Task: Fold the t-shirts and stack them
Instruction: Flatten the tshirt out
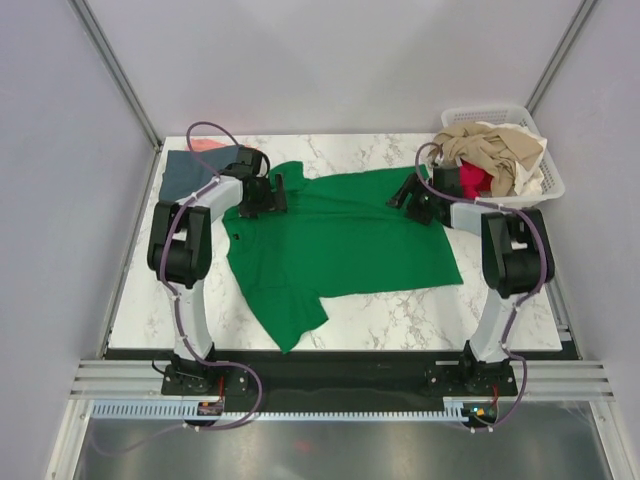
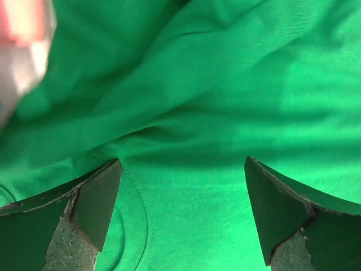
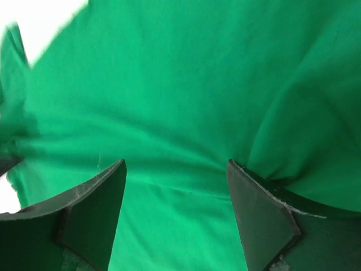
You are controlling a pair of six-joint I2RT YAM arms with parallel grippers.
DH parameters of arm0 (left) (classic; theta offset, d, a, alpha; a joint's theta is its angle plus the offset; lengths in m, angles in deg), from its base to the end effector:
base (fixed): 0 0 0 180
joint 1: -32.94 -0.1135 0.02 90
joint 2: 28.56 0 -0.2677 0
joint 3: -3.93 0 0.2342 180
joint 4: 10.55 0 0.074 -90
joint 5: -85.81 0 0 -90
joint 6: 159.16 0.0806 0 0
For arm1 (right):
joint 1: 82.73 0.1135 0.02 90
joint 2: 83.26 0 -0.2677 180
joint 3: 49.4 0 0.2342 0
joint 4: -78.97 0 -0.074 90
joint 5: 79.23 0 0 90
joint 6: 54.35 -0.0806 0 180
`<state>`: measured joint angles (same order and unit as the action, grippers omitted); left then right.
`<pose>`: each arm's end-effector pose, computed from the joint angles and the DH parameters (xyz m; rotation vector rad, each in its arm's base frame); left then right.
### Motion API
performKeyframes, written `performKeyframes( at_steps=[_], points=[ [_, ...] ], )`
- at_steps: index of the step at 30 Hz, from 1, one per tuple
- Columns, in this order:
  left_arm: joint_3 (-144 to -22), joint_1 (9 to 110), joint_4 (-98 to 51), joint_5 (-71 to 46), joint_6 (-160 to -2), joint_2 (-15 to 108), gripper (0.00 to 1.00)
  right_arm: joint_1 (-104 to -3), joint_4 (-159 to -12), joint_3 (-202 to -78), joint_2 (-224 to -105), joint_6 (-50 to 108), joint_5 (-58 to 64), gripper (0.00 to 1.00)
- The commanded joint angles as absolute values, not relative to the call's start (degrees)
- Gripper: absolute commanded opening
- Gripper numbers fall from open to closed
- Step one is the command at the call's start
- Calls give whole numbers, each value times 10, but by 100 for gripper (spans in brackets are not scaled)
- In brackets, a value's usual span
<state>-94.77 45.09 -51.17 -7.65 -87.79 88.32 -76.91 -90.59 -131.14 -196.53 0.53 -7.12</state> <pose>0.4326 -0.0981 0.1471 -0.1260 2.6163 -0.2704 0.4327 0.0690 0.1362 0.4374 2.3286 0.7168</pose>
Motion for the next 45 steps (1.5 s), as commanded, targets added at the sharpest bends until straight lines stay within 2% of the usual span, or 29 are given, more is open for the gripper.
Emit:
performKeyframes(
  at_steps=[1, 6, 12, 16, 19, 21, 23, 27, 33, 36, 37, 41, 45],
  points=[
    [-1006, 454, -562, -104, -827, 916, 98, -761, -846, -1170, -1885, -28, 12, 83],
    [-1050, 477, -599, -125, -807, 921, 98, -762, -836, -1103, -1838, -20, 31, 84],
    [-987, 489, -605, -129, -831, 824, 100, -763, -808, -1188, -1868, 14, 22, 84],
    [-921, 490, -611, -76, -837, 662, 100, -762, -748, -1288, -1873, 56, 12, 84],
    [-829, 492, -613, -16, -884, 557, 100, -762, -709, -1343, -1842, 79, 14, 84],
    [-721, 498, -589, -31, -943, 442, 100, -761, -676, -1357, -1815, 82, 39, 85],
    [-613, 516, -563, -73, -1001, 332, 100, -761, -655, -1346, -1757, 73, 75, 87],
    [-502, 661, -582, -44, -1083, 228, 100, -761, -627, -1244, -1632, 40, 104, 89],
    [-402, 816, -635, 34, -1245, 170, 92, -761, -572, -1097, -1396, -13, 99, 89],
    [-354, 849, -666, 56, -1303, 112, 87, -760, -535, -1055, -1316, -28, 90, 90],
    [-341, 855, -667, 59, -1316, 89, 82, -759, -528, -1046, -1300, -32, 83, 90],
    [-304, 888, -667, 58, -1359, 90, 79, -759, -489, -1013, -1241, -38, 69, 90],
    [-298, 910, -667, 58, -1378, 96, 74, -759, -475, -1006, -1231, -34, 65, 91]
  ],
)
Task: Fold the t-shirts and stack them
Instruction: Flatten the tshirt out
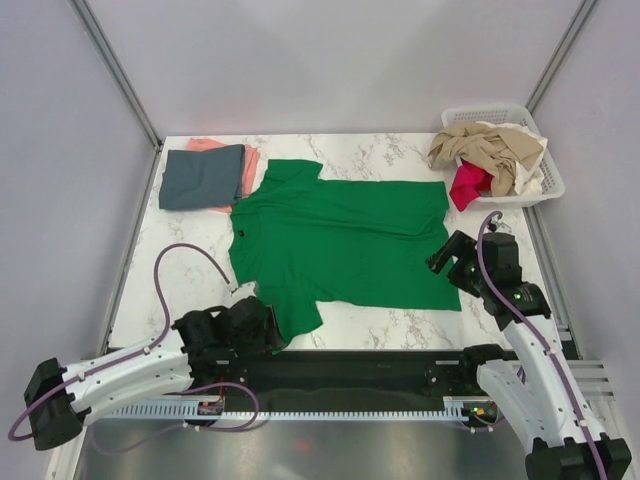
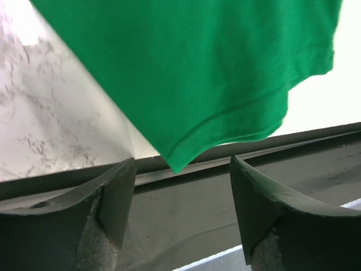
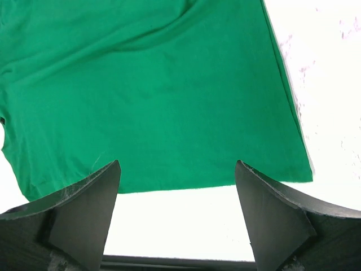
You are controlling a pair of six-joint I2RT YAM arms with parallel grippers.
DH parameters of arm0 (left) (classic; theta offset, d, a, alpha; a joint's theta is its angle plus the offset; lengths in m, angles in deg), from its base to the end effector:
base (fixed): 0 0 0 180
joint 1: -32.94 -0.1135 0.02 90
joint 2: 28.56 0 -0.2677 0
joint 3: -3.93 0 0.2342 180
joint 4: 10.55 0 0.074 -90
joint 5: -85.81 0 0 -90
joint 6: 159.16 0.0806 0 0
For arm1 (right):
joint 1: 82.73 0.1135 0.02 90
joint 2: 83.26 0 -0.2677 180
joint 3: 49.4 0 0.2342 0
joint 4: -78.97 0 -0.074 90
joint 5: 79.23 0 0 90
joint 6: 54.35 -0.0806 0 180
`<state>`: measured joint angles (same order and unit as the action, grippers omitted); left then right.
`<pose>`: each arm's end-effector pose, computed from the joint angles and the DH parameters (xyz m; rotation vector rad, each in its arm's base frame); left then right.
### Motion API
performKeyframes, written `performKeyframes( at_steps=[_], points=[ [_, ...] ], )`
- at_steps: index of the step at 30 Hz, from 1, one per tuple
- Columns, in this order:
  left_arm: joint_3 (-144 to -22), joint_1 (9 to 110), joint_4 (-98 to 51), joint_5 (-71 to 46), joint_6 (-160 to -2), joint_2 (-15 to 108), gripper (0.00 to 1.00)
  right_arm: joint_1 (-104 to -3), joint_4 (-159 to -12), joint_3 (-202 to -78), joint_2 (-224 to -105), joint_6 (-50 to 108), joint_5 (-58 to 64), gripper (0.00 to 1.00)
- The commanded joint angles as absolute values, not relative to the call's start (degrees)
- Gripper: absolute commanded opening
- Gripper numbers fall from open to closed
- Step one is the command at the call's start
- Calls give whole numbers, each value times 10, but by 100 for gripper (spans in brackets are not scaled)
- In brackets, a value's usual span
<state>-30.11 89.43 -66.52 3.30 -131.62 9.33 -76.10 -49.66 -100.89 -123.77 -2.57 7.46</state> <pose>0.0749 -0.0941 0.1291 -0.1891 2.7071 -0.5400 0.1624 0.0236 0.2319 0.6016 2.2404 0.4709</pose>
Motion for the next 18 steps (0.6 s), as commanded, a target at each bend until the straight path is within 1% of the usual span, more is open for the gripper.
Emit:
performKeyframes(
  at_steps=[1, 3, 8, 12, 14, 17, 18],
  points=[
    [-301, 912, -666, 62, -1380, 99, 72, -759, -475, -1006, -1231, -33, 65, 91],
    [-307, 913, -667, 71, -1376, 123, 68, -759, -476, -1005, -1237, -33, 64, 90],
    [-325, 915, -643, 76, -1363, 178, 63, -759, -485, -1008, -1250, -27, 64, 91],
    [-334, 915, -618, 79, -1352, 213, 56, -759, -485, -1012, -1258, -21, 67, 91],
    [-334, 914, -599, 79, -1344, 227, 55, -759, -488, -1007, -1260, -19, 71, 91],
    [-325, 914, -547, 76, -1338, 257, 44, -759, -499, -996, -1266, -19, 71, 91],
    [-325, 914, -540, 78, -1338, 264, 33, -759, -500, -993, -1269, -17, 70, 91]
  ],
)
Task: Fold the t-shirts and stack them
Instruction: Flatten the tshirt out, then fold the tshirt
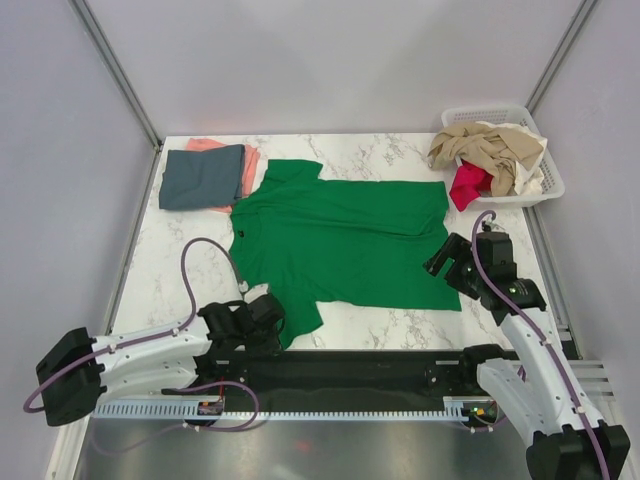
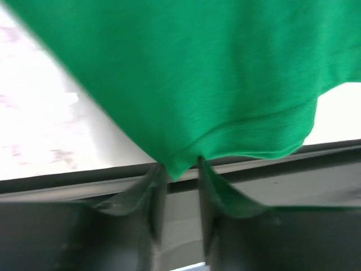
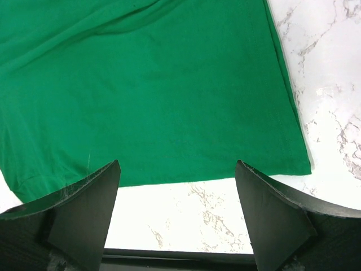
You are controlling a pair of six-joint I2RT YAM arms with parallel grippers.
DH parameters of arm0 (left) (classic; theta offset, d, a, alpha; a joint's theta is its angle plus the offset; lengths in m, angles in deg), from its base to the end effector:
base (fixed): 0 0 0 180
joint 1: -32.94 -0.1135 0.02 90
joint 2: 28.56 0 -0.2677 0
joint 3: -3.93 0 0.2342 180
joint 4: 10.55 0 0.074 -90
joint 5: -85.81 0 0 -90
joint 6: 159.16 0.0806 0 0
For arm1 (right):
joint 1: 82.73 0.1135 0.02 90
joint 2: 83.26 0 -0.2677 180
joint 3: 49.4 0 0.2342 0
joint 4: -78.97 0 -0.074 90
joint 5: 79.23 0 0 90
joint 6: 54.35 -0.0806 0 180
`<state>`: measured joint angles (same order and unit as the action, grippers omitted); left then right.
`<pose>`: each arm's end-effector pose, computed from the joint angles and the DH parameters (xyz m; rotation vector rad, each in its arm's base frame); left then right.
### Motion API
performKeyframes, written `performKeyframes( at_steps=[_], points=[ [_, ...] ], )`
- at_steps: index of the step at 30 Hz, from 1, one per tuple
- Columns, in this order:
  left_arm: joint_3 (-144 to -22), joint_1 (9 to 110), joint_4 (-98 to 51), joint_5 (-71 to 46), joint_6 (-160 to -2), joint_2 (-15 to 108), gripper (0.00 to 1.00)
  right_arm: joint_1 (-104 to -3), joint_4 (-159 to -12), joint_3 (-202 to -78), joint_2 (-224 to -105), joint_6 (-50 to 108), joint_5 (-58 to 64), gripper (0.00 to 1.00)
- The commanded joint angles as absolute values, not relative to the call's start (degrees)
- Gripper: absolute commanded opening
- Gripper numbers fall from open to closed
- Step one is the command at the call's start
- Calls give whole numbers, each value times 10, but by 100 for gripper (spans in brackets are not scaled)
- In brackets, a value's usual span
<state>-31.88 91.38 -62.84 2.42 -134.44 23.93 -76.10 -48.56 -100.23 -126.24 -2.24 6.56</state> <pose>0.0794 -0.1116 0.1148 -0.2000 2.8356 -0.3878 0.1643 0.0250 0.2196 0.6099 2.3166 0.4608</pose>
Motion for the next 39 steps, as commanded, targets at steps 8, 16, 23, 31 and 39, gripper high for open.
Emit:
performKeyframes(
  at_steps=[8, 16, 23, 31, 39],
  points=[
    [-387, 913, -569, 115, -1281, 262, 2, -759, -506, -977, -1273, -28, 81, 91],
    [-428, 912, -641, 135, -1248, 172, 2, -758, -517, -882, -1304, -122, 158, 98],
    [-404, 882, -649, 128, -1221, 88, 2, -761, -522, -838, -1287, -195, 240, 92],
    [-403, 874, -643, 110, -1205, 83, 2, -760, -544, -850, -1336, -205, 261, 52],
    [-446, 873, -670, 78, -1196, 74, 2, -759, -502, -855, -1278, -188, 226, 0]
  ],
)
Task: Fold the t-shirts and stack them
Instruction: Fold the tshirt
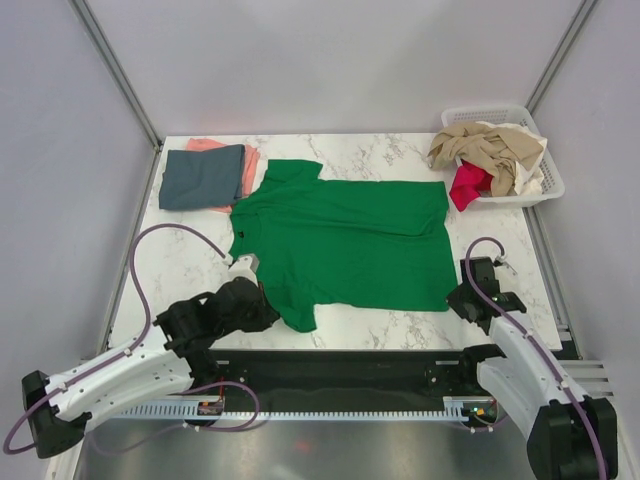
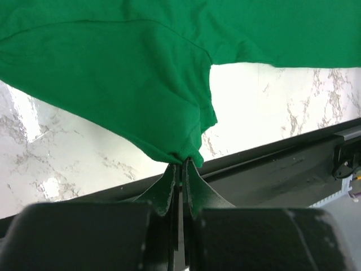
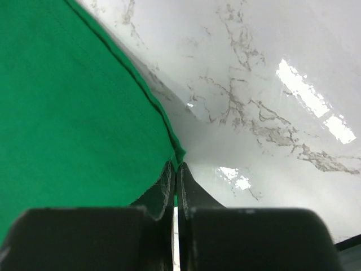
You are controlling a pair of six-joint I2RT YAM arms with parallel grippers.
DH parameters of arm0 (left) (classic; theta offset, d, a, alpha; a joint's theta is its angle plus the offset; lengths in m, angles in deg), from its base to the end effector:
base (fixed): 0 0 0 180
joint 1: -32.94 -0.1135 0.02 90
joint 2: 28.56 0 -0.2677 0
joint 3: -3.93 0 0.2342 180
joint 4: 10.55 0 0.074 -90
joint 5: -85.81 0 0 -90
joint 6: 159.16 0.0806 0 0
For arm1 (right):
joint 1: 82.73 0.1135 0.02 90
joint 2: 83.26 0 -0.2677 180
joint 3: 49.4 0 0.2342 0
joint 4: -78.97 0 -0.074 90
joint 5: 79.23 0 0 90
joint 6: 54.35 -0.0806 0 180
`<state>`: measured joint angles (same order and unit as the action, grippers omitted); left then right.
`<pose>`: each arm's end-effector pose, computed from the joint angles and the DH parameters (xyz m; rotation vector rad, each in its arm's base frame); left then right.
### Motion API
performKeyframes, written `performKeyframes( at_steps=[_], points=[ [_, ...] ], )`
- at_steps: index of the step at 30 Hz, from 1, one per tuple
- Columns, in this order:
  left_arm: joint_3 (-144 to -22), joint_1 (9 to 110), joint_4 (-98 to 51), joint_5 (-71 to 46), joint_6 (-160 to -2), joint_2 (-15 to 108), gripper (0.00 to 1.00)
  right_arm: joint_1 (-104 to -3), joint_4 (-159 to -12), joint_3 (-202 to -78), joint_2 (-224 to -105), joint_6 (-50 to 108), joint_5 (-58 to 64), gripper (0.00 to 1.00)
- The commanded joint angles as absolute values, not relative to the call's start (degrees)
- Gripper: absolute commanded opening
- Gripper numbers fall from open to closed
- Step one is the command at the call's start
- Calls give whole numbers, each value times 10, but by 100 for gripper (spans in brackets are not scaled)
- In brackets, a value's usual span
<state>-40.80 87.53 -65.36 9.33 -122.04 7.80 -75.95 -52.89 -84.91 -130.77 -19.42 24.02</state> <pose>0.0971 -0.1041 0.1959 -0.0792 2.4419 -0.6151 0.1453 -0.0013 0.1300 1.1272 2.3194 0.0964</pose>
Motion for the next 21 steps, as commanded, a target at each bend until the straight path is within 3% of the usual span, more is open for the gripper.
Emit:
performKeyframes(
  at_steps=[1, 5, 11, 21],
  points=[
    [-458, 873, -683, 73, -1196, 73, 2, -760, -490, -861, -1271, -181, 220, 0],
    [-526, 873, -742, 57, -1194, 64, 2, -759, -438, -901, -1233, -181, 187, 0],
    [-572, 873, -814, 44, -1207, 33, 2, -759, -312, -990, -1167, -176, 233, 0],
    [-622, 873, -858, 32, -1197, 46, 2, -760, -269, -1036, -1134, -167, 240, 0]
  ],
)
